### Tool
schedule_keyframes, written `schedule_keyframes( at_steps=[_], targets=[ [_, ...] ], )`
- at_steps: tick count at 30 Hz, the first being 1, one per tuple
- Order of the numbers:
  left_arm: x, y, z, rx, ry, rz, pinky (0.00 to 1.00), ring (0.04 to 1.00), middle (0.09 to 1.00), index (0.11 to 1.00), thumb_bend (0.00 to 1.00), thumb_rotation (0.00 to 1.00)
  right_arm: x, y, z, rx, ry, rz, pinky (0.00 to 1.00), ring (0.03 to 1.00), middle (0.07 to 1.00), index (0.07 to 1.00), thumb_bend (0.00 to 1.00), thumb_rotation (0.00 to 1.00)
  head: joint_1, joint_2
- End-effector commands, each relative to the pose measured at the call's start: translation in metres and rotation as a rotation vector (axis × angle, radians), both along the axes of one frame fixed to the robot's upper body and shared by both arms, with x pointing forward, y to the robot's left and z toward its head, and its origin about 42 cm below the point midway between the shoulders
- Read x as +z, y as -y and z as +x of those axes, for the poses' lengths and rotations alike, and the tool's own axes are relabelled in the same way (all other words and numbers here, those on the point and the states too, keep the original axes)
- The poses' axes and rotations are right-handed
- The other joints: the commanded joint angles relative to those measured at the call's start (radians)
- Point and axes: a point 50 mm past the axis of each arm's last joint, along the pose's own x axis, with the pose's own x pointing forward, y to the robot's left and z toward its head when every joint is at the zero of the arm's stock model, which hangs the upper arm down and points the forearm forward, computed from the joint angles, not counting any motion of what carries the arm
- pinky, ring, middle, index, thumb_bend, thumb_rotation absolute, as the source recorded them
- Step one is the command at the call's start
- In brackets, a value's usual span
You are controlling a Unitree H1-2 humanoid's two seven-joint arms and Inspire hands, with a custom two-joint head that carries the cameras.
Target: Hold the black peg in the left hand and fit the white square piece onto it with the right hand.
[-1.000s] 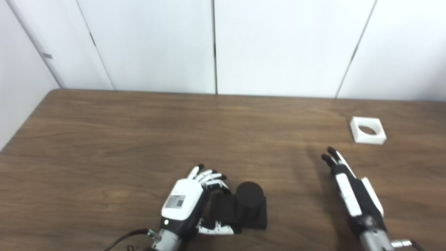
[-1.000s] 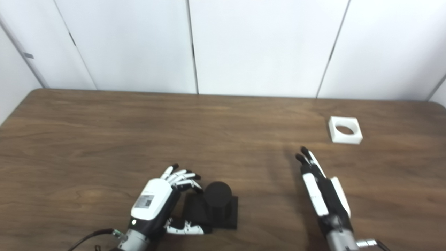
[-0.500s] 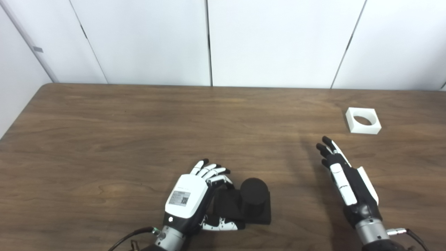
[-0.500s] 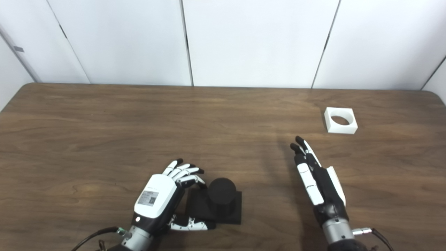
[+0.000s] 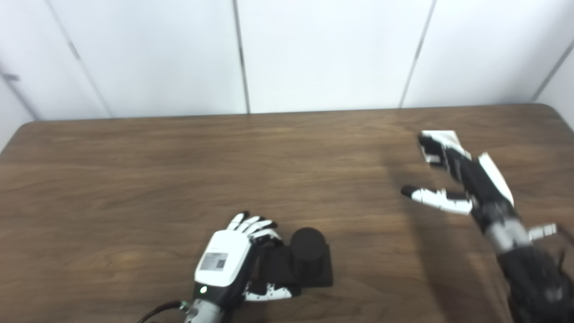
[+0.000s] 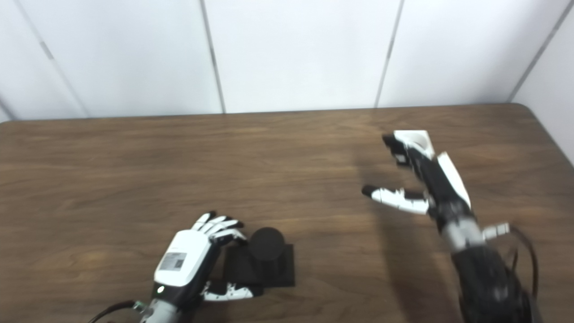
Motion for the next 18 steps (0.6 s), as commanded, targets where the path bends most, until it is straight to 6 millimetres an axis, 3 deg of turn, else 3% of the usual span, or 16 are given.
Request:
schedule_keyframes(
  at_steps=[1, 8, 18],
  targets=[
    [-0.017, -0.009, -0.012, -0.011, -0.091, 0.075, 0.94, 0.855, 0.797, 0.488, 0.51, 0.05, 0.026, 0.011, 0.018, -0.004, 0.052, -0.155, 0.83, 0.855, 0.848, 0.833, 0.74, 0.22, -0.006, 0.0],
    [-0.02, -0.014, -0.011, -0.009, -0.093, 0.063, 0.93, 0.851, 0.794, 0.488, 0.51, 0.05, 0.056, 0.028, 0.059, -0.008, 0.023, -0.528, 0.95, 0.971, 0.914, 0.834, 0.87, 0.26, -0.038, -0.015],
    [-0.023, -0.022, -0.011, -0.019, -0.095, 0.072, 0.92, 0.851, 0.8, 0.487, 0.51, 0.05, 0.059, 0.035, 0.108, -0.016, -0.066, -0.767, 1.0, 1.0, 0.968, 0.869, 0.91, 0.23, -0.071, -0.034]
  ],
)
